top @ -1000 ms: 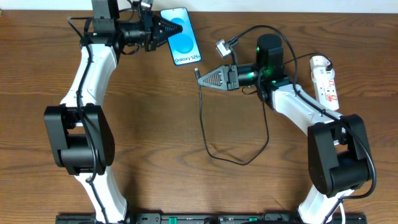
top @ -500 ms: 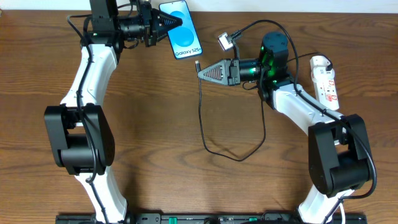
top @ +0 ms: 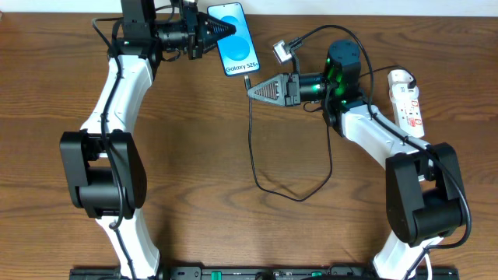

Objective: Plug charger to phone and switch on socket
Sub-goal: 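Lift the USB-C plug with the right gripper toward the upright phone's bottom, then push the USB-C plug up into the phone's bottom port with the right gripper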

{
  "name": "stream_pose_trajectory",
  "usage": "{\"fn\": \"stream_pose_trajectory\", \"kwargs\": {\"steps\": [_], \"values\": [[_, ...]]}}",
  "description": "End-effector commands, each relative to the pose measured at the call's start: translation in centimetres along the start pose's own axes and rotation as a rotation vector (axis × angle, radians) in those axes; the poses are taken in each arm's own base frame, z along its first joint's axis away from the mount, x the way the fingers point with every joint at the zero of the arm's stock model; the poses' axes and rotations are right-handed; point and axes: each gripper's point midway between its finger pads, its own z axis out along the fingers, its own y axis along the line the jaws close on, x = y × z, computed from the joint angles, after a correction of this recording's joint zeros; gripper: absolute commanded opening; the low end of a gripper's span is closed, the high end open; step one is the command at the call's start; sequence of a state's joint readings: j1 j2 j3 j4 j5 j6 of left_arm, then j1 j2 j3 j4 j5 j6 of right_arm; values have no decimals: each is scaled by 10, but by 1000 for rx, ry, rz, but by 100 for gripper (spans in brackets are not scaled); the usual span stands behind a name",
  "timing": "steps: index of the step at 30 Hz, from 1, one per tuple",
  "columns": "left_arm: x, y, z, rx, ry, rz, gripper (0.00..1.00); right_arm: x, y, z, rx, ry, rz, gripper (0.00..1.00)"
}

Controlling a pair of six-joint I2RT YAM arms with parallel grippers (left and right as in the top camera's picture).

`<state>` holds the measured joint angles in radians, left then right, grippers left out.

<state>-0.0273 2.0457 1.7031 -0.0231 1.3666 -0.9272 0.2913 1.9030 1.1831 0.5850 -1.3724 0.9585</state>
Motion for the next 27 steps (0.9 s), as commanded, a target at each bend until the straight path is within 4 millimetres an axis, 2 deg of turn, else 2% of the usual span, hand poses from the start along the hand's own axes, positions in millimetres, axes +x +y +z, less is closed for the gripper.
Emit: {"fn": "stream_pose_trajectory", "kwargs": {"steps": [1,27], "values": [[7,-17,-1,28,28,72,7,-7,11,-1,-1,-11,-21,1],[14,-19,10,34,53,116,7,-7,10,-1,1,-14,-20,1]]}}
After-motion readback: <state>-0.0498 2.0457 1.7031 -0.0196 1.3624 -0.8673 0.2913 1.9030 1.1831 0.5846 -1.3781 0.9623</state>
